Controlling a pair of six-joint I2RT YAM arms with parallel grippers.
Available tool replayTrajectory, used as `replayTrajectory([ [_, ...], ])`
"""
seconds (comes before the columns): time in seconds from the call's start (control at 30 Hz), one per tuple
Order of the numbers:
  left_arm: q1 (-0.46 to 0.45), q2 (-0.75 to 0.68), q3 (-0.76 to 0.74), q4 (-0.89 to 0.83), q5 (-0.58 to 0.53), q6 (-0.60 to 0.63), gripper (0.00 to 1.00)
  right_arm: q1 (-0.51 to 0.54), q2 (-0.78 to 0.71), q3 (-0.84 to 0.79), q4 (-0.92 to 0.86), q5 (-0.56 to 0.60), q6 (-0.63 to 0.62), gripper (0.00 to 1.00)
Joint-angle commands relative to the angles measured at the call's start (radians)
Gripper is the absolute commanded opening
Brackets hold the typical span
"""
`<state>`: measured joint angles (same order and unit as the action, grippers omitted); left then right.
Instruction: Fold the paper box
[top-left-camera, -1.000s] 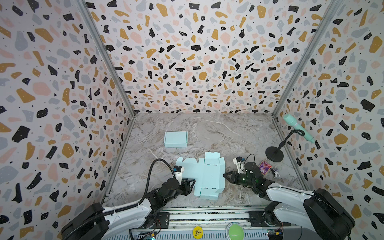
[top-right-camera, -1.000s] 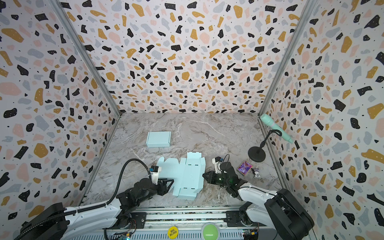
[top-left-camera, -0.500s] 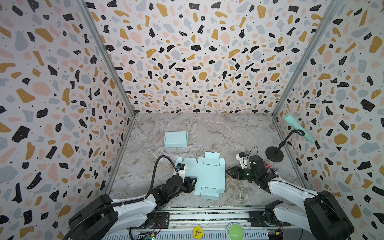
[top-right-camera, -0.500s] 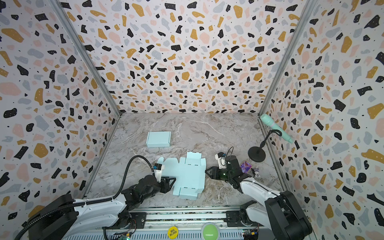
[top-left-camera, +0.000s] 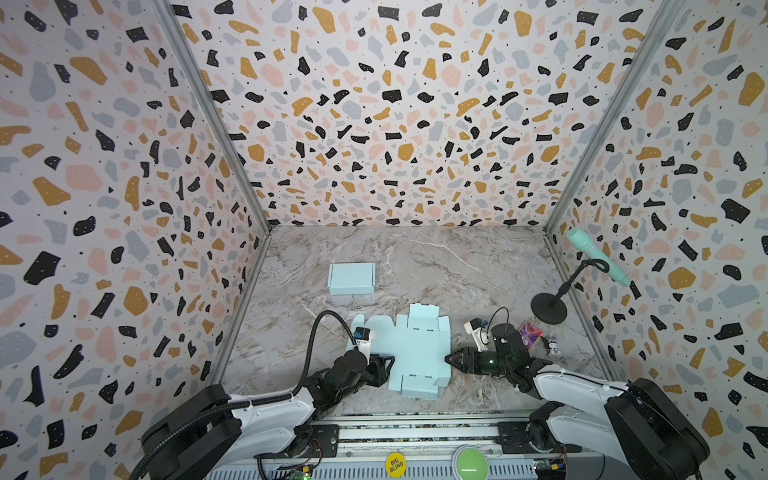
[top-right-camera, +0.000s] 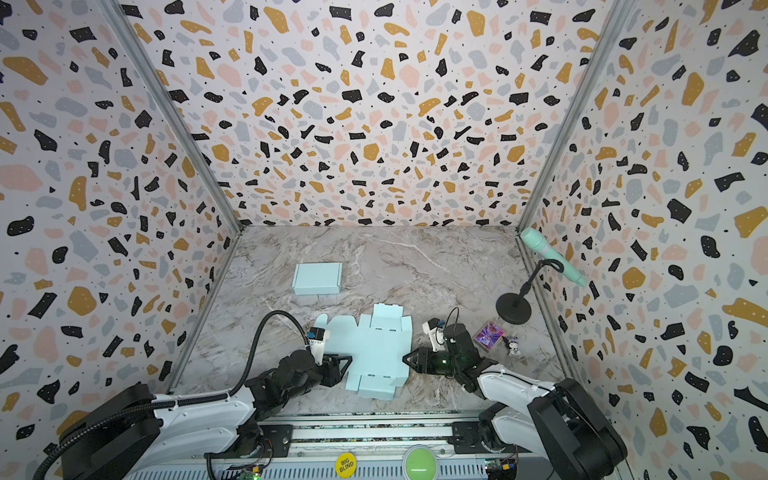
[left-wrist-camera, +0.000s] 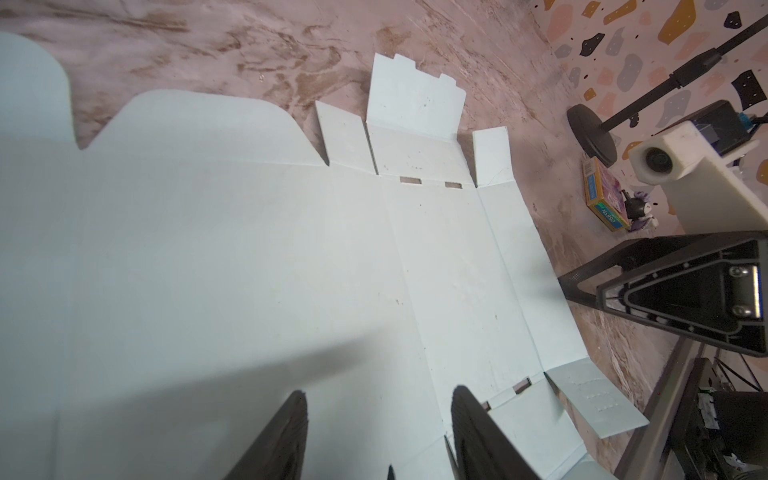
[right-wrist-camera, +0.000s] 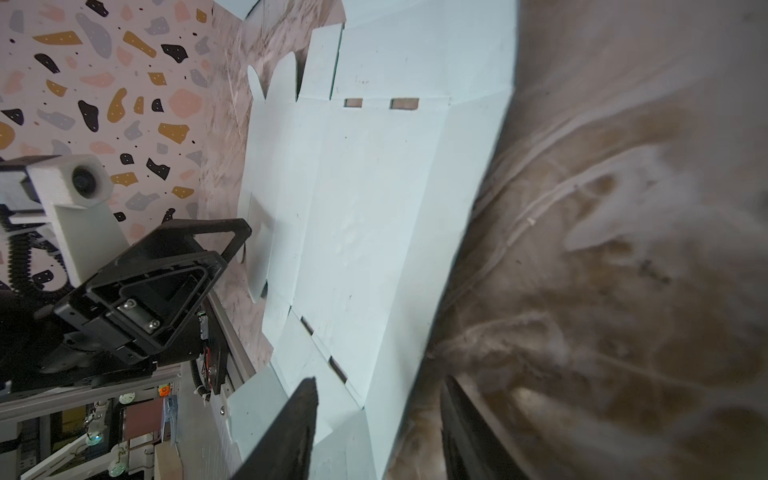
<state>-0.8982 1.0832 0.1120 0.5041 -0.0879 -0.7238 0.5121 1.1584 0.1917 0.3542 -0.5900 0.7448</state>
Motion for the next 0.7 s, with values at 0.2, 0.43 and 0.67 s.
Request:
replayTrajectory([
  [0.2,-0.004,-0.005,-0.001,0.057,-0.001,-0.003,0.57,0.023,0.113,-0.011,0.185,-0.005,0.054,0.39],
  [0.43,-0.005,-0.005,-0.005,0.062,0.002,-0.003,0.57,0.036,0.139,-0.003,0.207,0.027,0.058,0.25],
  [0.67,-0.004,-0.009,-0.014,0.064,0.001,-0.003,0.57,0.036,0.147,0.046,0.101,0.072,-0.027,0.1],
])
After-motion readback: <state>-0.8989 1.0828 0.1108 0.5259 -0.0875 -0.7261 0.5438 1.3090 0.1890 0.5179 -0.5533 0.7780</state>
